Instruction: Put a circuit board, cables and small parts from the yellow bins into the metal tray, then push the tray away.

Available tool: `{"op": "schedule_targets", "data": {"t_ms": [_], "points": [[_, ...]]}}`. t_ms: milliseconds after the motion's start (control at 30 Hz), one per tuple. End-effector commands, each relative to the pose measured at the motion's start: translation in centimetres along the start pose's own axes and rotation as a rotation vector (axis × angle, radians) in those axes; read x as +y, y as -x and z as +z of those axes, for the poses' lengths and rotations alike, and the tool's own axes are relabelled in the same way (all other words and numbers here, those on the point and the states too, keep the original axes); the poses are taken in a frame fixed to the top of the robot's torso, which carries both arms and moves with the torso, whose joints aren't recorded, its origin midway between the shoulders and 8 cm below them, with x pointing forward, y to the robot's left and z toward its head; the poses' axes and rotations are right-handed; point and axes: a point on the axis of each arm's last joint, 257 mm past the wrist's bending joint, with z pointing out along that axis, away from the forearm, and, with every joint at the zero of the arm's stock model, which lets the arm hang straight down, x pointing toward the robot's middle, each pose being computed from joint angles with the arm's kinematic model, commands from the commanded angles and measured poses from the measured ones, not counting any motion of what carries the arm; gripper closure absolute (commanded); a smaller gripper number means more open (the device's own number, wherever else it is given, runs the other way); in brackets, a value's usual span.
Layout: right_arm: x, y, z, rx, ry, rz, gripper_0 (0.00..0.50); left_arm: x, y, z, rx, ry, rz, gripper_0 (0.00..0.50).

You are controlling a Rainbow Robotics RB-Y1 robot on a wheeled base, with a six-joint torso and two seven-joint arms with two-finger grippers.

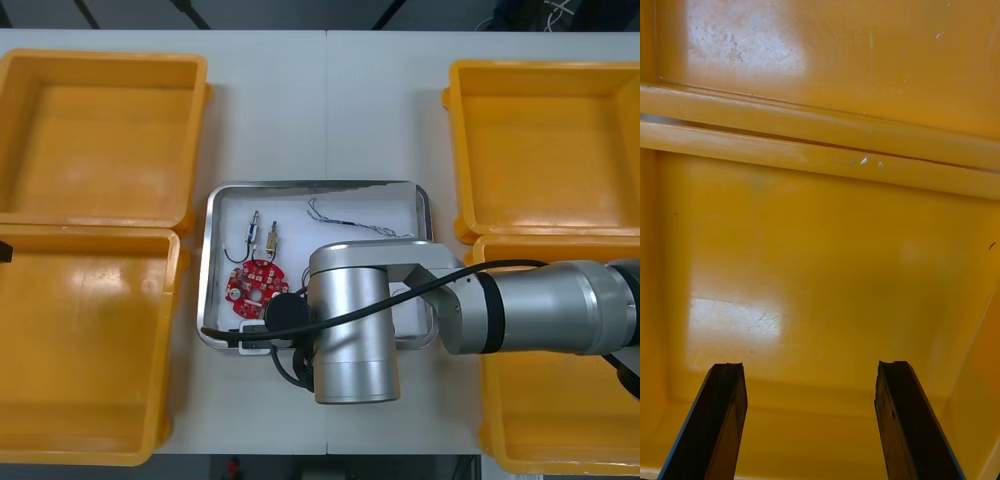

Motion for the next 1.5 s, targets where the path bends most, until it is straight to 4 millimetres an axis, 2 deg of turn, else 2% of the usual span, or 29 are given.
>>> {"op": "schedule_targets", "data": {"t_ms": [33, 167, 200, 267, 700, 733, 767, 833, 900, 1167, 1333, 1500], "points": [[0.6, 0.4, -0.5, -0.025, -0.003, -0.006, 0.250, -0.9, 1.0, -0.3, -0.032, -0.017, -0.053, 0.000], [0.5, 0.0, -0.4, -0.019, -0.005, -0.006, 0.248, -0.9, 1.0, -0.3, -0.032, -0.017, -0.053, 0.000], [0.5, 0.0, -0.4, -0.018, -0.004, -0.004, 0.221, -0.9, 1.0, -0.3, -0.032, -0.017, -0.053, 0.000], [0.6, -0.1, -0.4, -0.016, 0.002, -0.002, 0.206, -0.9, 1.0, -0.3, -0.032, -0.017, -0.053, 0.000], [0.6, -0.6, 0.0, -0.011, 0.014, 0.007, 0.225, -0.9, 1.0, -0.3, -0.032, -0.017, -0.053, 0.000], [0.6, -0.6, 0.1, -0.011, 0.018, 0.012, 0.254, -0.9, 1.0, -0.3, -0.032, -0.017, -0.053, 0.000], [0.6, -0.6, 0.2, -0.013, 0.020, 0.014, 0.316, -0.9, 1.0, -0.3, -0.032, -0.017, -0.053, 0.000], [0.4, -0.6, 0.3, -0.015, 0.018, 0.018, 0.392, -0.9, 1.0, -0.3, -0.032, -0.017, -0.053, 0.000], [0.3, -0.4, 0.4, -0.020, 0.018, 0.019, 0.440, -0.9, 1.0, -0.3, -0.032, -0.017, -0.053, 0.000], [0.0, -1.1, 0.7, -0.002, 0.011, 0.037, 0.486, -0.9, 1.0, -0.3, -0.032, -0.017, -0.053, 0.000], [-2.5, -2.2, 0.1, 0.014, -0.041, 0.044, 0.500, -0.9, 1.0, -0.3, -0.032, -0.017, -0.053, 0.000], [-6.3, -2.6, -1.3, 0.021, -0.120, 0.039, 0.500, -0.9, 1.0, -0.3, -0.032, -0.017, -0.053, 0.000]]}}
